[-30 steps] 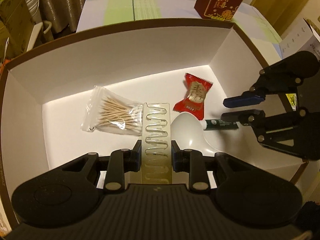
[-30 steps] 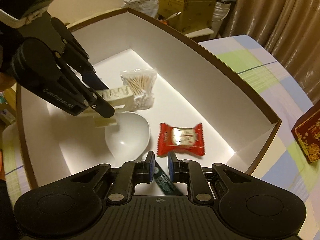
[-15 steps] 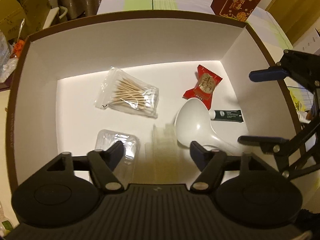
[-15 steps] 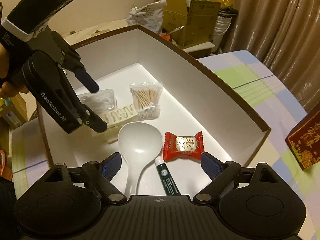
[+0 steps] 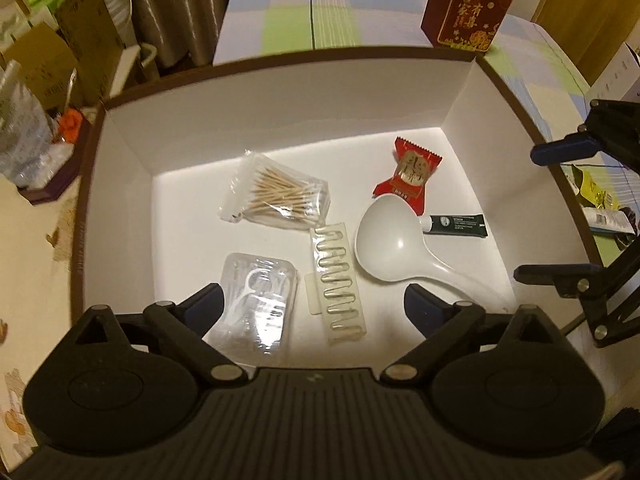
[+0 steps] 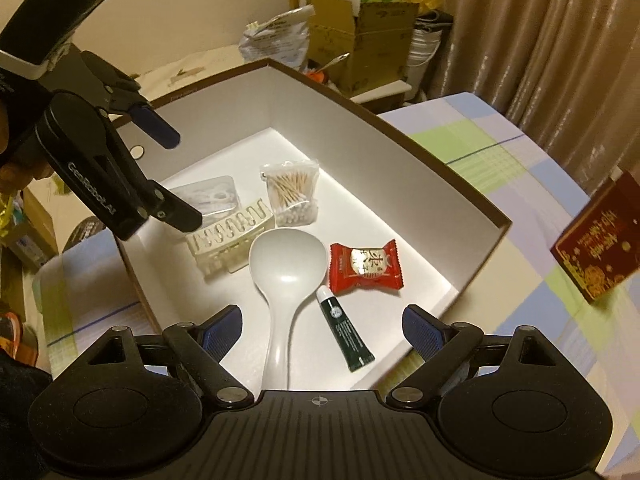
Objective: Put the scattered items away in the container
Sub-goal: 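Withdraw both tools from the box back toward the tablecloth items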
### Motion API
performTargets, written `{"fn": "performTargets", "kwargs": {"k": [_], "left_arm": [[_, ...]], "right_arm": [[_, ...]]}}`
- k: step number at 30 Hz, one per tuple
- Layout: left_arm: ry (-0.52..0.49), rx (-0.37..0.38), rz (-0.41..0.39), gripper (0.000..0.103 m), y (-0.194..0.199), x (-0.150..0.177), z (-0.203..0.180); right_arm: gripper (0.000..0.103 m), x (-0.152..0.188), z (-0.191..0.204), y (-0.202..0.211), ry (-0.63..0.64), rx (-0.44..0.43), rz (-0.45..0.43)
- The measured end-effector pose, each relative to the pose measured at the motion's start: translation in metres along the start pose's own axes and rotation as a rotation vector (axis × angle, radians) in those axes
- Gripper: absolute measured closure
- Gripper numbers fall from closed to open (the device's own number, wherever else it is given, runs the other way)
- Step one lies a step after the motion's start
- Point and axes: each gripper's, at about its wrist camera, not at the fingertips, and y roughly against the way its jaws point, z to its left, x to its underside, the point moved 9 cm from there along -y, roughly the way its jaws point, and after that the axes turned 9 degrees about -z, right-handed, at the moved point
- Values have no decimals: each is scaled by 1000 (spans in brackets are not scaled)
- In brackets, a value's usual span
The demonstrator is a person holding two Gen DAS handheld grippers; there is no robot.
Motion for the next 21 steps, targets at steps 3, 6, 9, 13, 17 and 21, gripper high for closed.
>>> {"fn": "performTargets", "kwargs": {"k": [3, 6, 9, 13, 17, 21], "left_arm": [[6, -9, -28, 5, 11, -2, -1], [8, -19, -47, 4, 21, -1, -2], [6, -31, -60, 4, 30, 2, -5], [10, -38, -74, 4, 41, 6, -10], [14, -45, -89, 3, 53, 11, -16], [23, -50, -94, 3, 63, 19, -25]], "right_arm": [[10, 3, 0, 10, -19, 9, -12], [10, 5, 1, 20, -34, 20, -24], [10, 8, 3, 31, -45, 27, -40], [10, 12, 6, 45, -54, 33, -58], [10, 17, 9, 59, -55, 39, -75], [10, 23, 13, 73, -60, 37, -94]]}}
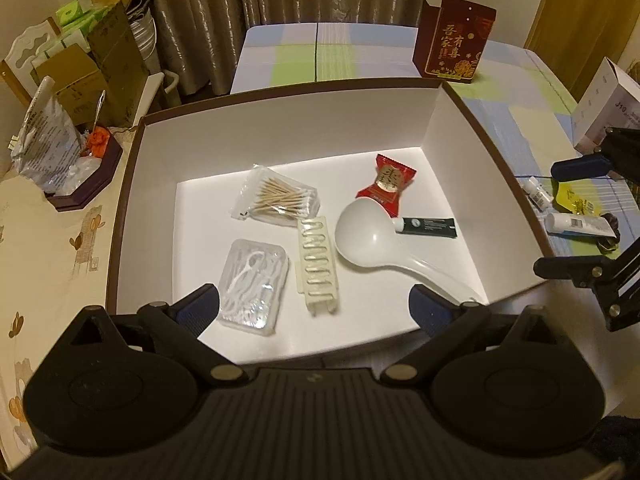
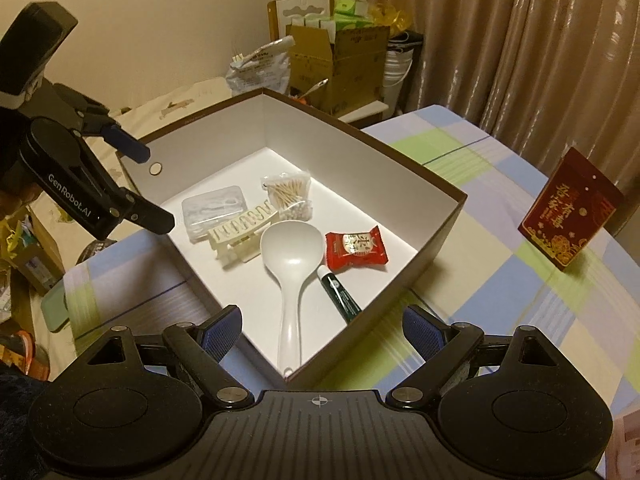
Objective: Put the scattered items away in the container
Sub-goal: 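Withdraw both tools from the box back toward the tablecloth items, then grasp the white toothpaste tube with the left gripper while the right gripper approaches the scrunchie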
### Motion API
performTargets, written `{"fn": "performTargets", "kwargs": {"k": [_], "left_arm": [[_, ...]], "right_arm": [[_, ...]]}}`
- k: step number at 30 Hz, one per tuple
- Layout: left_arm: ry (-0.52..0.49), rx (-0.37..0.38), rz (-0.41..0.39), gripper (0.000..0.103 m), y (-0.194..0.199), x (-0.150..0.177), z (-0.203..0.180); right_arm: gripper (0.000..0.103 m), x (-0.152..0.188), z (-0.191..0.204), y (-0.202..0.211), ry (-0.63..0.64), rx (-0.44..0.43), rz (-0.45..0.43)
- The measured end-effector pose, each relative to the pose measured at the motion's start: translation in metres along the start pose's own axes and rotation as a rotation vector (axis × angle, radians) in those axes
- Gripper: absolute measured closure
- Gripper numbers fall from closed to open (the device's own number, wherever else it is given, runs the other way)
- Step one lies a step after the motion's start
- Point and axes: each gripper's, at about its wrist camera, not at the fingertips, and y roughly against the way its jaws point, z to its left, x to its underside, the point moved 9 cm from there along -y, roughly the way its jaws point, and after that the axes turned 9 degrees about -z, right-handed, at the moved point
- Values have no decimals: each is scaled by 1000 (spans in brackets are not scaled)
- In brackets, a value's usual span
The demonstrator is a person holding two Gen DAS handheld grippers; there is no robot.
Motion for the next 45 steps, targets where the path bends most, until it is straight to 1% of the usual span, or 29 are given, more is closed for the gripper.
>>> {"fn": "performTargets", "kwargs": {"k": [12, 27, 33, 38, 45], "left_arm": [[36, -34, -4, 3, 27, 23, -23], [61, -55, -8, 3, 51, 44, -74], [56, -45, -2, 3, 54, 54, -102], [39, -7, 2, 3, 52, 59, -134], [6, 27, 13, 3, 43, 60, -175]], "right_arm": [[10, 20, 9, 40, -7, -26, -29], [10, 66, -4, 90, -43, -26, -20], [10, 91, -20, 111, -91, 8, -7], [10, 120, -43, 132, -149, 63, 16], [10, 157, -74, 161, -229, 138, 41]]}}
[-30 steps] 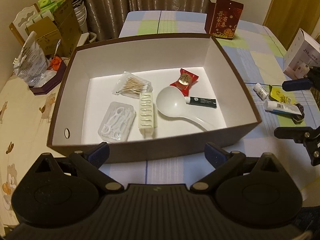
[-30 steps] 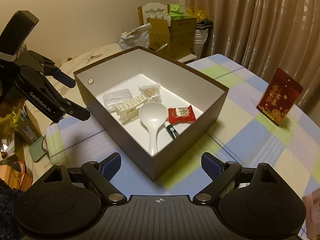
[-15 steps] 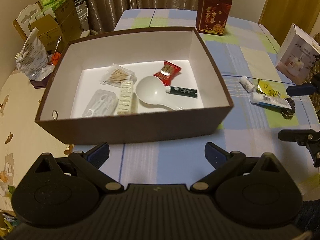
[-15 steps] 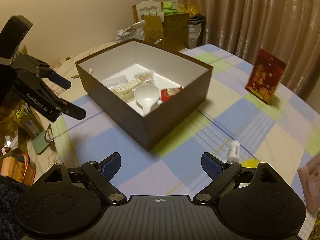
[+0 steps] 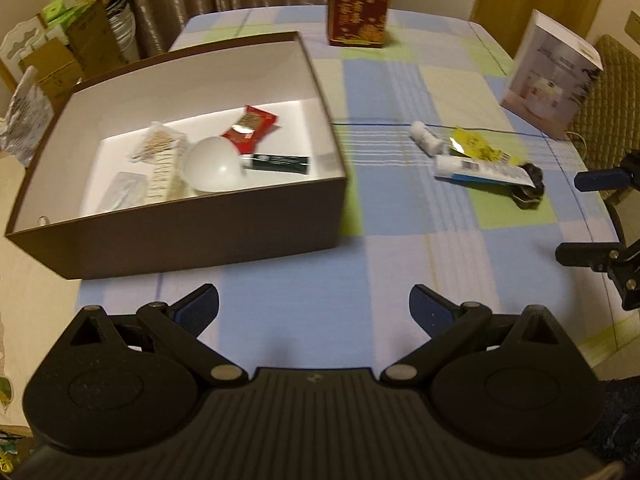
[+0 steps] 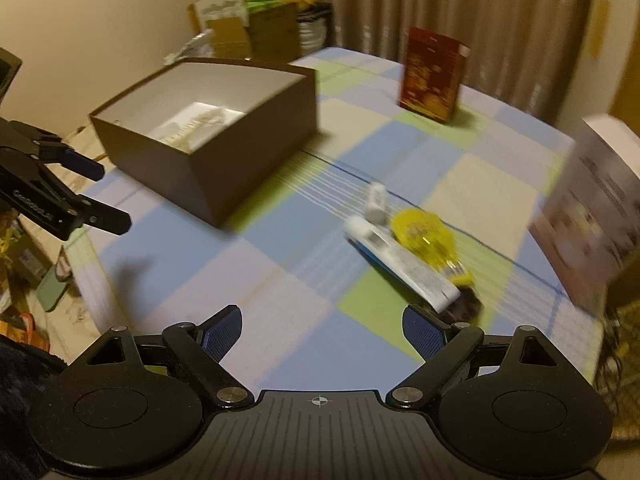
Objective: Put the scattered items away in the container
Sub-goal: 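Grasp the white toothpaste tube with the left gripper while the right gripper approaches the scrunchie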
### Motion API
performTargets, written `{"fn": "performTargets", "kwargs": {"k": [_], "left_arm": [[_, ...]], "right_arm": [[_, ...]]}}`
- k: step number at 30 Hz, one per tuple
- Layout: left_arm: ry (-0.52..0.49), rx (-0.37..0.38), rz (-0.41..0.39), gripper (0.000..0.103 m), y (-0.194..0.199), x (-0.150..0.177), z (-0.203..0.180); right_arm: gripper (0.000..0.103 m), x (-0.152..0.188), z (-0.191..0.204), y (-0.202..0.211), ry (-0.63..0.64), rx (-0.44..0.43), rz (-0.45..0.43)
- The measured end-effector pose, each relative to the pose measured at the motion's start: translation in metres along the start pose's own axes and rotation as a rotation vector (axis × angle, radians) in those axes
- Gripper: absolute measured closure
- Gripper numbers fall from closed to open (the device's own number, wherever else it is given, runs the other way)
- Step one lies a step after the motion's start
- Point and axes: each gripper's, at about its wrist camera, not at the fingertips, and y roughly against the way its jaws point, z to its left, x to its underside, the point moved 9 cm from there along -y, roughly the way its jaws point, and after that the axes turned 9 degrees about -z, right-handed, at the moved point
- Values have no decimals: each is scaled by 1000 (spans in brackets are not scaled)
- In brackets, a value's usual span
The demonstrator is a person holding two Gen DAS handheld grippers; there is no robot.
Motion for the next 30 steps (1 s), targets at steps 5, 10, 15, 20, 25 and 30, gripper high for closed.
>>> {"fn": "performTargets", "kwargs": {"k": [5, 10, 15, 20, 25, 30], "left_arm": [[-34, 28, 4, 3, -8, -3, -28], [-80, 75, 6, 3, -20, -6, -59], [-135, 121, 4, 3, -35, -13, -89], [-188, 143, 3, 3, -53, -22, -112], [-234, 144, 11, 4, -76, -29, -127], [-270, 142, 32, 4, -97, -36, -137]], "right_arm": [[10, 19, -29, 13, -57, 49, 14], [10, 35, -58, 22, -114, 101, 31], [10, 45, -80, 24, -164, 129, 37], [10, 52, -99, 18, -200, 148, 45], [10, 56, -123, 7, -235, 174, 54], [10, 57, -144, -3, -265, 195, 66]]}}
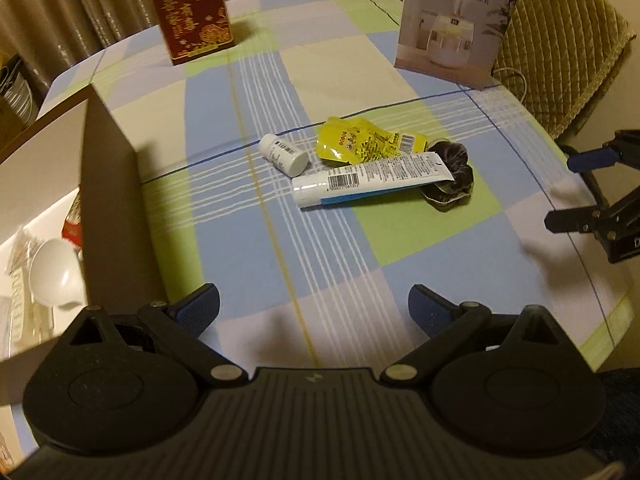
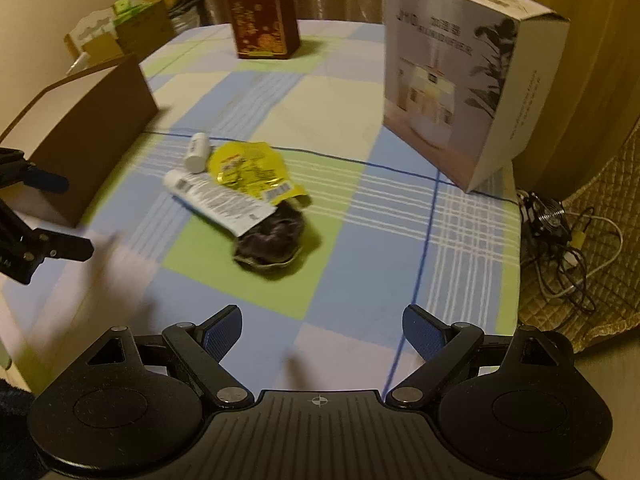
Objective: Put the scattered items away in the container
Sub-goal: 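Grasp the white toothpaste tube with the left gripper while the right gripper approaches the scrunchie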
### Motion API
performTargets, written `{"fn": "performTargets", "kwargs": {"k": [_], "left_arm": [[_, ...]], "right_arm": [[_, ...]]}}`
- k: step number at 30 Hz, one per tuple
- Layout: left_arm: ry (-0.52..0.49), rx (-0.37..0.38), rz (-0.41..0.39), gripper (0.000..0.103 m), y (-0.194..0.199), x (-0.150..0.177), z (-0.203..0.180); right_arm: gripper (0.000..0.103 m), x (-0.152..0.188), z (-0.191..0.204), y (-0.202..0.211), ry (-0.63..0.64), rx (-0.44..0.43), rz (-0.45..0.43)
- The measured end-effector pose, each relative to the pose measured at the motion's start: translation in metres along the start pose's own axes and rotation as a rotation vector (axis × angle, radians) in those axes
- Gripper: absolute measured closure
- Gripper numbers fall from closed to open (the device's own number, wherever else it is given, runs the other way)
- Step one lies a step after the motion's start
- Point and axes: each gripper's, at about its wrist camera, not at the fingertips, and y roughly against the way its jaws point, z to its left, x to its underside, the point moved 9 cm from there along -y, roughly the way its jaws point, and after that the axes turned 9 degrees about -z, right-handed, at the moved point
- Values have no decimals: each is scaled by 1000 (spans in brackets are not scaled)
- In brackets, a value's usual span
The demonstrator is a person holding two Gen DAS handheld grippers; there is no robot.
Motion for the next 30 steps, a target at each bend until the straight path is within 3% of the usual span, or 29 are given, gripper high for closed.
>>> {"fn": "performTargets", "kwargs": {"k": [19, 24, 30], "left_arm": [[-128, 39, 26, 4, -57, -39, -9], [-174, 65, -1, 5, -68, -45, -14], [-298, 95, -80, 19, -78, -53, -25]], "right_arm": [[10, -6, -41, -26, -55, 44, 43], [10, -6, -52, -31, -74, 62, 53], [10, -4, -60, -35, -111, 73, 61]]}}
